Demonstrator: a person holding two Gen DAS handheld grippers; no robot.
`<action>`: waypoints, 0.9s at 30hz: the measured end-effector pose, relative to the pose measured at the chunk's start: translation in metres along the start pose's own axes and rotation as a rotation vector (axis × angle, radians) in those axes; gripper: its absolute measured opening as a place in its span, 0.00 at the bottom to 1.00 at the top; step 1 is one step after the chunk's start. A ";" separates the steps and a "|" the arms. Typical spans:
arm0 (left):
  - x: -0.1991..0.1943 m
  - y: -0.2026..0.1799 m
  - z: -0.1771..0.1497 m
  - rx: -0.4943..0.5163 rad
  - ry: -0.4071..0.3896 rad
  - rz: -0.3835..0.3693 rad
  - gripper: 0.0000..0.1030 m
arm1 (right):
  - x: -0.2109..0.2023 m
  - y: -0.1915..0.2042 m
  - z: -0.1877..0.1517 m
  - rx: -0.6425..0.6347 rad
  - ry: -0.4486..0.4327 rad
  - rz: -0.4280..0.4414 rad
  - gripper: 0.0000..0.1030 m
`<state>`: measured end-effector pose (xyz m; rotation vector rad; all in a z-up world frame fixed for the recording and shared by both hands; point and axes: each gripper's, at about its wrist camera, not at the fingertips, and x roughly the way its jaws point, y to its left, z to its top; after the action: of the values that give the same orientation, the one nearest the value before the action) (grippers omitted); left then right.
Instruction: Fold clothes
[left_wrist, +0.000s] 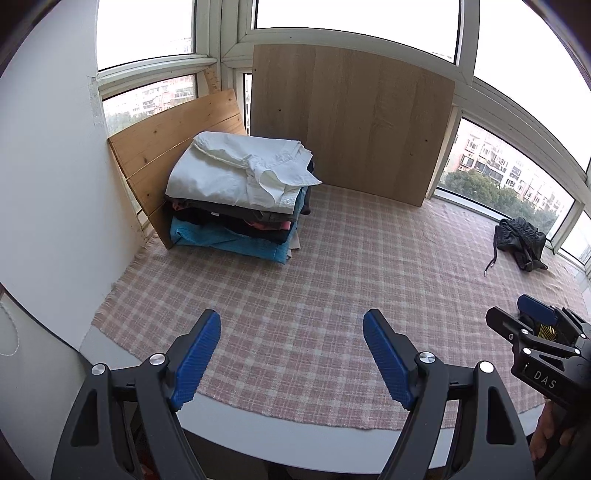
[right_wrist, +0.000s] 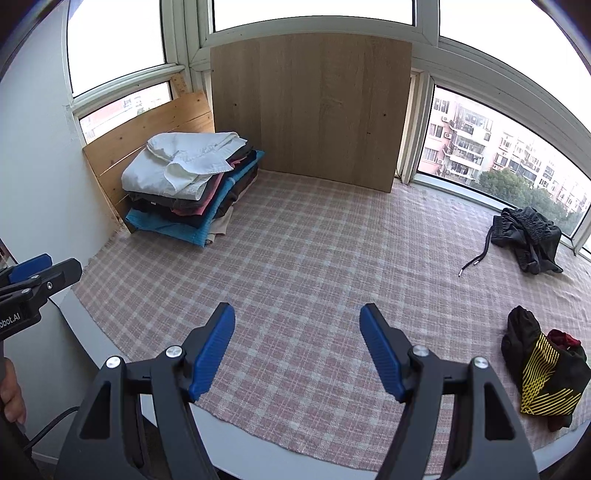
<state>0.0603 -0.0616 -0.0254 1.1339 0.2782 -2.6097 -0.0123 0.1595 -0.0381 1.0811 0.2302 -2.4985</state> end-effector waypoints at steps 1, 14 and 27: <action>-0.001 -0.001 -0.001 -0.003 -0.001 0.003 0.76 | -0.001 -0.001 -0.001 -0.004 0.000 0.004 0.67; -0.009 -0.008 -0.006 -0.034 -0.014 0.003 0.76 | -0.007 -0.010 -0.005 -0.006 -0.012 0.002 0.67; -0.021 -0.009 -0.004 -0.004 -0.060 0.094 0.78 | -0.008 -0.005 -0.003 -0.015 -0.024 -0.010 0.67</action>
<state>0.0731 -0.0480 -0.0121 1.0401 0.2122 -2.5543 -0.0073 0.1678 -0.0343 1.0455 0.2470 -2.5131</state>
